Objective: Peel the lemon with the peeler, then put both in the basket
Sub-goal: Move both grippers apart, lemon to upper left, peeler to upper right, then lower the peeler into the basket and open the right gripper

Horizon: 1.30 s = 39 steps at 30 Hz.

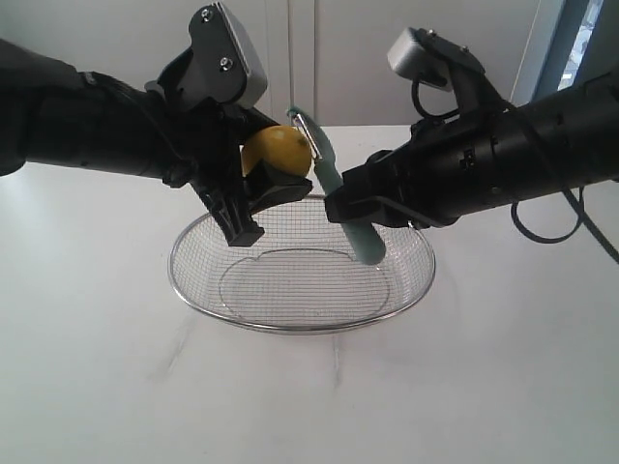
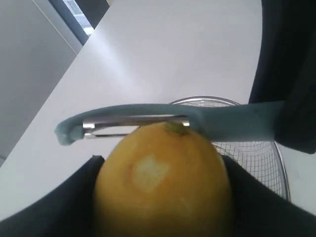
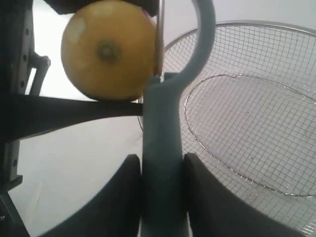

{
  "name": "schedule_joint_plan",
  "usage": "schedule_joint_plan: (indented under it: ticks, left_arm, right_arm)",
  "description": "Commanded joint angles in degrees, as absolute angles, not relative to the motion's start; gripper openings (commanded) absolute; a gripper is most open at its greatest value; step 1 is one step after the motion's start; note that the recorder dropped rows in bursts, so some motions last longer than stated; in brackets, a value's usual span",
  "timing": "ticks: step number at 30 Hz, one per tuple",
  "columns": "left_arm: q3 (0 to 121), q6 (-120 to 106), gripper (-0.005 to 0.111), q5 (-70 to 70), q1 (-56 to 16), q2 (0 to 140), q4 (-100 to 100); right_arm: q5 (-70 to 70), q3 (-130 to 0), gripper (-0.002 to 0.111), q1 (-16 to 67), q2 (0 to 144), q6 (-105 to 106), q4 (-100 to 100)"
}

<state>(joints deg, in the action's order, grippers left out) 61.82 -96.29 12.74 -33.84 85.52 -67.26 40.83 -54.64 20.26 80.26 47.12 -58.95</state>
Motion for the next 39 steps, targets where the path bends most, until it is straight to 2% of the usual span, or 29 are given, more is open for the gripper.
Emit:
schedule_joint_plan:
  ticks: [1, 7, 13, 20, 27, 32, 39]
  left_arm:
    - [61.7, -95.9, 0.0, 13.5, -33.9, 85.3, -68.4]
    - [61.7, -95.9, 0.0, 13.4, -33.9, 85.3, -68.4]
    - [61.7, -95.9, 0.0, 13.3, -33.9, 85.3, -68.4]
    - [61.7, -92.9, 0.0, 11.2, -33.7, 83.2, -68.4]
    - [61.7, -81.5, 0.0, 16.0, -27.9, 76.1, -52.6]
    - [61.7, -69.1, 0.0, 23.9, -21.1, 71.4, -38.2]
    - [61.7, -69.0, 0.0, 24.0, -20.5, 70.1, -38.1]
  right_arm:
    - [40.2, -54.8, 0.0, 20.0, 78.5, 47.9, -58.9]
    - [40.1, -54.8, 0.0, 20.0, 75.7, 47.9, -58.4]
    - [40.3, -54.8, 0.0, 20.0, 65.7, 46.5, -52.3]
    - [32.4, -54.8, 0.0, 19.4, 55.9, 20.8, -16.6]
    - [30.3, -54.6, 0.0, 16.3, 59.2, 17.5, -12.9]
    - [29.0, -54.9, 0.0, 16.0, 67.7, 17.5, -13.4]
    - [28.1, -58.6, 0.0, 18.2, 77.5, 20.7, -13.4]
